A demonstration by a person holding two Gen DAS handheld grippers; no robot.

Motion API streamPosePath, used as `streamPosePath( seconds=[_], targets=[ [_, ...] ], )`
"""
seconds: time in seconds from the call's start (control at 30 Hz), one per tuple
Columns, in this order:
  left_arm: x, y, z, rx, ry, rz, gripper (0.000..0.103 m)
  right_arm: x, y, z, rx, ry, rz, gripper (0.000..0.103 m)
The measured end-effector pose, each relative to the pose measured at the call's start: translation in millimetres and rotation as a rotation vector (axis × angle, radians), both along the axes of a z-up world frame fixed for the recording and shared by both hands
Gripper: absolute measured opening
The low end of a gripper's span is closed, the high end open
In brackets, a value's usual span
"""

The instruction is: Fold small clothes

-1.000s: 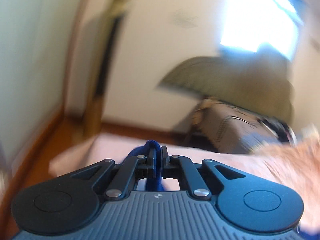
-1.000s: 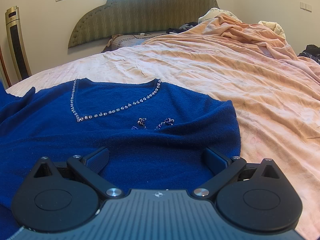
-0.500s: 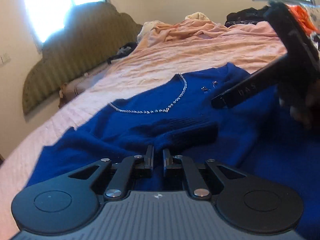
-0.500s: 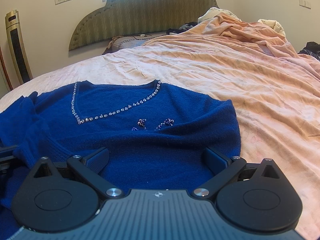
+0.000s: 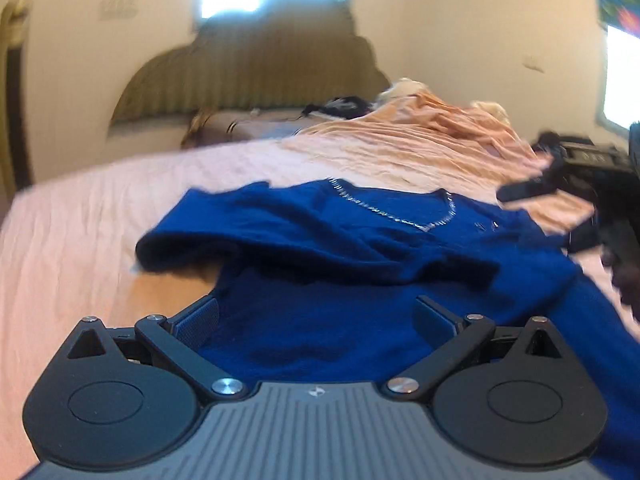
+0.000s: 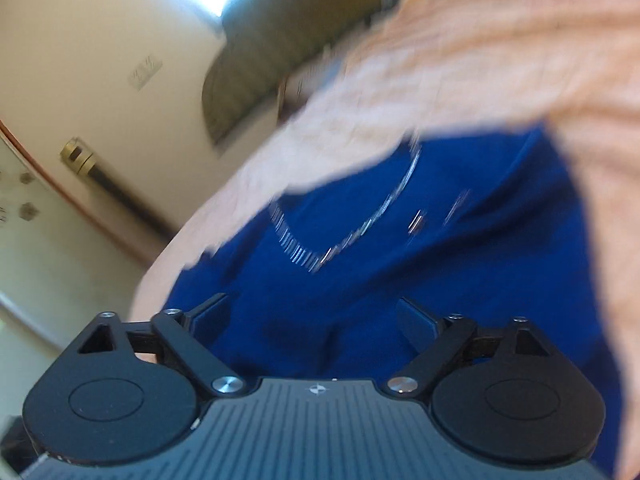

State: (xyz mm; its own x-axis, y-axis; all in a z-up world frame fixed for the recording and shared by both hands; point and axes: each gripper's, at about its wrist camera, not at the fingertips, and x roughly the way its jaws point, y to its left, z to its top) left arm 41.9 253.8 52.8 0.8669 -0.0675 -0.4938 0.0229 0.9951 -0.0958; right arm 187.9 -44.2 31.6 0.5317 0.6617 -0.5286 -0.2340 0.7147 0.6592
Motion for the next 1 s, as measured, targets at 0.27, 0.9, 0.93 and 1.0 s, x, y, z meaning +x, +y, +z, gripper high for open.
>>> streamPosePath(
  seconds=[0.27,0.9,0.93,1.0],
  targets=[
    [8,18,-8,-0.140,0.052,0.032,0.103,16,33,-11,-0.081,0.026,0.050,0.066],
    [7,22,-8,-0.169,0.041,0.048,0.103,-1,47,-9,-0.222,-0.120,0.150,0.011],
    [7,23,-8,-0.171,0.040,0.050,0.103,-2,47,-6,-0.228,-0.130,0.149,0.010],
    [7,24,-8,-0.176,0.039,0.051,0.103,-3,42,5,-0.219,-0.158,0.135,0.010]
  ],
)
